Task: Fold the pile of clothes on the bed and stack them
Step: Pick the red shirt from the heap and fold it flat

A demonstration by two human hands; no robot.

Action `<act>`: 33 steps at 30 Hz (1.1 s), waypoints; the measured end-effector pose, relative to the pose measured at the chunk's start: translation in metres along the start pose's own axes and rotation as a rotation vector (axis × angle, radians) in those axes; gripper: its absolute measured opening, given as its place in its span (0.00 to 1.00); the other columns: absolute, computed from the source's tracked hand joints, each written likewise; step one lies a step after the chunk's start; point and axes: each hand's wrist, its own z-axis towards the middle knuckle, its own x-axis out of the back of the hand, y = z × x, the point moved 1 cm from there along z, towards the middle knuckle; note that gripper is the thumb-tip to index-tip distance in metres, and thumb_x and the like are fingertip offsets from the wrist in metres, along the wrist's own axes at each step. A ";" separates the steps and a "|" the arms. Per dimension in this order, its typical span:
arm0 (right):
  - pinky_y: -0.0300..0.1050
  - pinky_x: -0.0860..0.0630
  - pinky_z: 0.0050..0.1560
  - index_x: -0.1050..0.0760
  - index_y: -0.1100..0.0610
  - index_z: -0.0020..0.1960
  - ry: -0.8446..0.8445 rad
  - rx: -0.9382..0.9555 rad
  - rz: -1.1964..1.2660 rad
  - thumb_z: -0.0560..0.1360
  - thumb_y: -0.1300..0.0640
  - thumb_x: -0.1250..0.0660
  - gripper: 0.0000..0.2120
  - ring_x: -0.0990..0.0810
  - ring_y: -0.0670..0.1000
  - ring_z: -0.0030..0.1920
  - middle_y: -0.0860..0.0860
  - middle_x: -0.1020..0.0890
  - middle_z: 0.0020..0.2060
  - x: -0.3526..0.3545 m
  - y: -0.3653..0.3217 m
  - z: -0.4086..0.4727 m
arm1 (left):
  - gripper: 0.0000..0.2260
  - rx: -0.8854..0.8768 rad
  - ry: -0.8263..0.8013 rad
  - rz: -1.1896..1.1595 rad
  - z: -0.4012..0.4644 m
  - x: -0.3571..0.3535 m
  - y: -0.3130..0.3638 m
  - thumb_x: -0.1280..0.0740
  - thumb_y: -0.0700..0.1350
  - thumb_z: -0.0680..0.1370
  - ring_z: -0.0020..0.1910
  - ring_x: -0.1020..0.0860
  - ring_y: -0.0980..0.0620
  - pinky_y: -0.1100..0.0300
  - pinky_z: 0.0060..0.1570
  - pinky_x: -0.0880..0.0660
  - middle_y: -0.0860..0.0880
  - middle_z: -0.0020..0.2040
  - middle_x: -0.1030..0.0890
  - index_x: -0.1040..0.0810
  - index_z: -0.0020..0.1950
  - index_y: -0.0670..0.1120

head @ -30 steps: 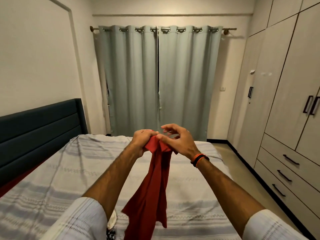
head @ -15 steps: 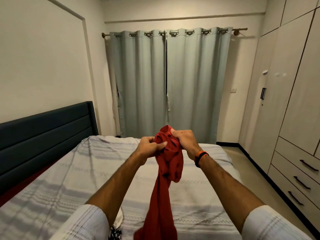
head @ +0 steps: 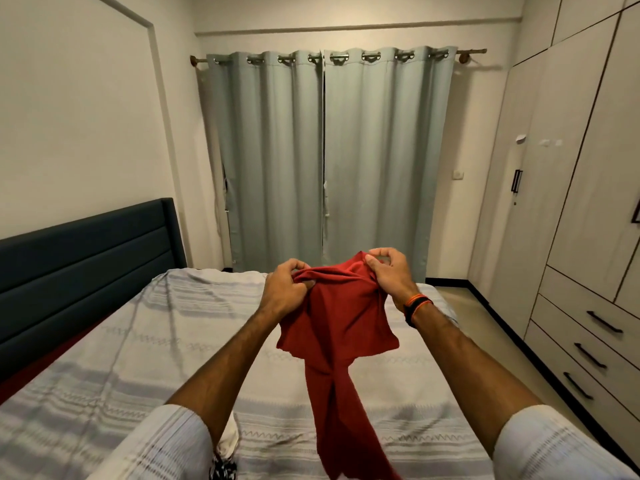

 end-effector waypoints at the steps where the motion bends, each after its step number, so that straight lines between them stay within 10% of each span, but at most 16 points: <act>1: 0.47 0.21 0.52 0.24 0.52 0.49 0.005 0.024 -0.103 0.75 0.58 0.28 0.05 0.19 0.54 0.47 0.52 0.19 0.44 0.002 -0.002 -0.002 | 0.06 -0.025 0.009 0.022 0.001 -0.001 0.001 0.26 0.42 0.71 0.44 0.20 0.50 0.59 0.48 0.24 0.52 0.41 0.17 0.20 0.44 0.52; 7: 0.25 0.30 0.49 0.18 0.50 0.53 -0.196 0.378 -0.426 0.68 0.45 0.22 0.17 0.22 0.41 0.47 0.45 0.21 0.51 0.001 -0.024 -0.026 | 0.04 -0.216 0.040 0.073 0.002 -0.005 0.010 0.26 0.43 0.71 0.39 0.18 0.58 0.60 0.42 0.22 0.55 0.37 0.15 0.16 0.41 0.52; 11: 0.33 0.25 0.47 0.15 0.51 0.49 -0.443 0.325 -0.552 0.64 0.45 0.19 0.17 0.19 0.44 0.46 0.45 0.15 0.44 -0.009 -0.026 -0.032 | 0.04 -0.295 0.045 0.061 -0.001 -0.001 0.018 0.24 0.42 0.69 0.36 0.19 0.62 0.63 0.41 0.21 0.56 0.36 0.16 0.14 0.42 0.50; 17: 0.30 0.27 0.39 0.16 0.54 0.41 -0.217 0.326 -0.361 0.67 0.62 0.22 0.06 0.21 0.37 0.31 0.43 0.17 0.32 -0.020 -0.021 -0.034 | 0.07 -0.299 0.075 0.052 -0.001 0.013 0.020 0.20 0.45 0.66 0.35 0.19 0.62 0.70 0.35 0.25 0.56 0.34 0.17 0.17 0.38 0.51; 30: 0.41 0.21 0.45 0.18 0.52 0.45 -0.232 0.663 -0.500 0.71 0.59 0.27 0.04 0.19 0.45 0.40 0.47 0.16 0.41 -0.040 -0.025 -0.049 | 0.04 -0.123 -0.137 -0.087 -0.006 0.028 0.013 0.26 0.45 0.74 0.25 0.32 0.52 0.63 0.29 0.33 0.49 0.25 0.26 0.16 0.47 0.52; 33: 0.40 0.22 0.46 0.17 0.54 0.42 -0.167 0.702 -0.472 0.70 0.61 0.27 0.04 0.20 0.45 0.41 0.47 0.17 0.41 -0.041 -0.025 -0.050 | 0.04 -0.086 -0.154 -0.131 -0.004 0.026 0.011 0.28 0.48 0.72 0.35 0.20 0.48 0.55 0.38 0.22 0.47 0.35 0.16 0.14 0.46 0.54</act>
